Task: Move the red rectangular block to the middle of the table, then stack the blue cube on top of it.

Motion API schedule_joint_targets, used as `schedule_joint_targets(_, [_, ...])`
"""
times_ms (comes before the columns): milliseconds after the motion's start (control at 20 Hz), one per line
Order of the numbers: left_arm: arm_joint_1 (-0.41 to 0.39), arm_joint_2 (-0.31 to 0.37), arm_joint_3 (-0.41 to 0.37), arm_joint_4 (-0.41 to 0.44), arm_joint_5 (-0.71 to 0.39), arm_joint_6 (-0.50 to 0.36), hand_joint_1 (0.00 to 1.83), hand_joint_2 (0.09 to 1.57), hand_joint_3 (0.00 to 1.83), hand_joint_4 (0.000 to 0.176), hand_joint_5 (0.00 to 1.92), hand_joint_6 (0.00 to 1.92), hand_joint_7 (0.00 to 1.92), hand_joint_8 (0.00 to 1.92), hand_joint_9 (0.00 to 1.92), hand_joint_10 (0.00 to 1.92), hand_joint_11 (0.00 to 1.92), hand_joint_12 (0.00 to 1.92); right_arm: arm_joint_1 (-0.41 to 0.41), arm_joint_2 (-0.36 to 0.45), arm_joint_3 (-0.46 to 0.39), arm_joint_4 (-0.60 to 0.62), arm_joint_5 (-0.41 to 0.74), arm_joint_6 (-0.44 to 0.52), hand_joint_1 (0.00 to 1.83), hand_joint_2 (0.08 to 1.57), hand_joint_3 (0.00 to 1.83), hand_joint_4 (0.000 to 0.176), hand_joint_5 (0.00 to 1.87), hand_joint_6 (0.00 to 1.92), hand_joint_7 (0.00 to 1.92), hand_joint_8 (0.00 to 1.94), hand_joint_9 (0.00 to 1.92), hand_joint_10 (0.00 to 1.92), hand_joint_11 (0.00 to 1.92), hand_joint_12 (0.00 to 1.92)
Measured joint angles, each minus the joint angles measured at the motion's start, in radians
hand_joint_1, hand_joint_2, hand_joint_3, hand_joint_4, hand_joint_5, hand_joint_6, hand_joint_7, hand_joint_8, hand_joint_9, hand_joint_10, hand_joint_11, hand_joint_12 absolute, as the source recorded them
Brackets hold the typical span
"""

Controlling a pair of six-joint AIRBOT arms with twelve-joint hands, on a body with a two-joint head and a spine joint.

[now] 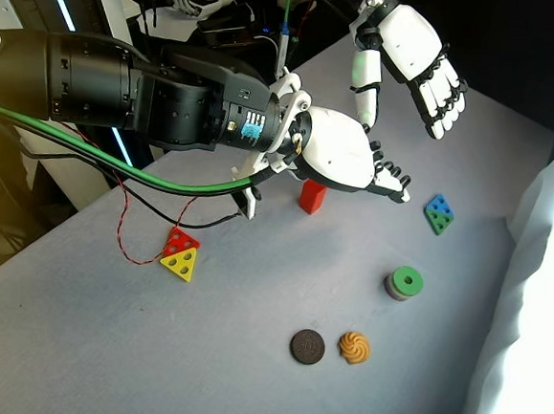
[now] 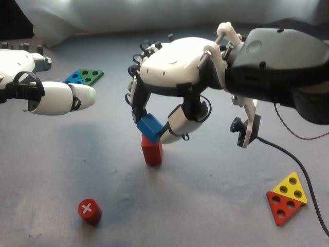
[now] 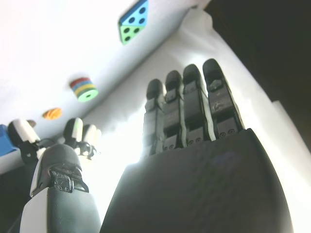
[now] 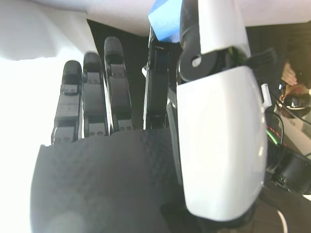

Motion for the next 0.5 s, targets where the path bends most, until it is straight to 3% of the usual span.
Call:
schedule_joint_targets(50, [0.0,0.0,0.0,0.0,0.0,0.0,0.0,1.08,0.0,0.0,0.22,0.0,0.19,0.0,0.13,0.0,0.0,0.2,-0.006,0.0,0.0,0.0,0.0,0.014,1.09,1.03,0.0,0.117,1.14,0.72,0.49,0.01,0.26,0.0,0.0,0.35])
schedule_joint_targets(150, [0.0,0.0,0.0,0.003,0.0,0.0,0.0,1.08,0.0,0.0,0.22,0.0,0.18,0.0,0.13,0.0,0.0,0.21,-0.012,-0.003,0.001,0.0,0.002,0.037,1.09,1.04,0.0,0.122,1.14,0.72,0.5,0.01,0.27,0.01,0.0,0.38])
schedule_joint_targets(300, [0.0,0.0,0.0,0.006,0.0,0.0,0.0,1.09,0.0,0.0,0.21,0.0,0.18,0.0,0.13,0.0,0.0,0.19,-0.017,-0.008,0.005,0.0,0.014,0.057,1.1,1.03,0.0,0.115,1.16,0.68,0.49,0.0,0.24,0.0,0.0,0.35])
schedule_joint_targets(400, [0.0,0.0,0.001,0.007,0.001,0.0,0.0,1.09,0.0,0.0,0.21,0.0,0.18,0.0,0.12,0.0,0.0,0.18,-0.017,-0.017,0.012,-0.001,0.019,0.058,1.11,1.03,0.0,0.078,1.16,0.68,0.49,0.0,0.25,0.0,0.0,0.29])
schedule_joint_targets(500, [0.0,-0.001,0.002,0.011,0.001,0.0,0.0,1.09,0.0,0.0,0.21,0.0,0.18,0.0,0.12,0.0,0.0,0.18,-0.017,-0.021,0.018,0.0,0.024,0.058,1.11,1.03,0.0,0.088,1.16,0.68,0.5,0.0,0.26,0.0,0.0,0.31])
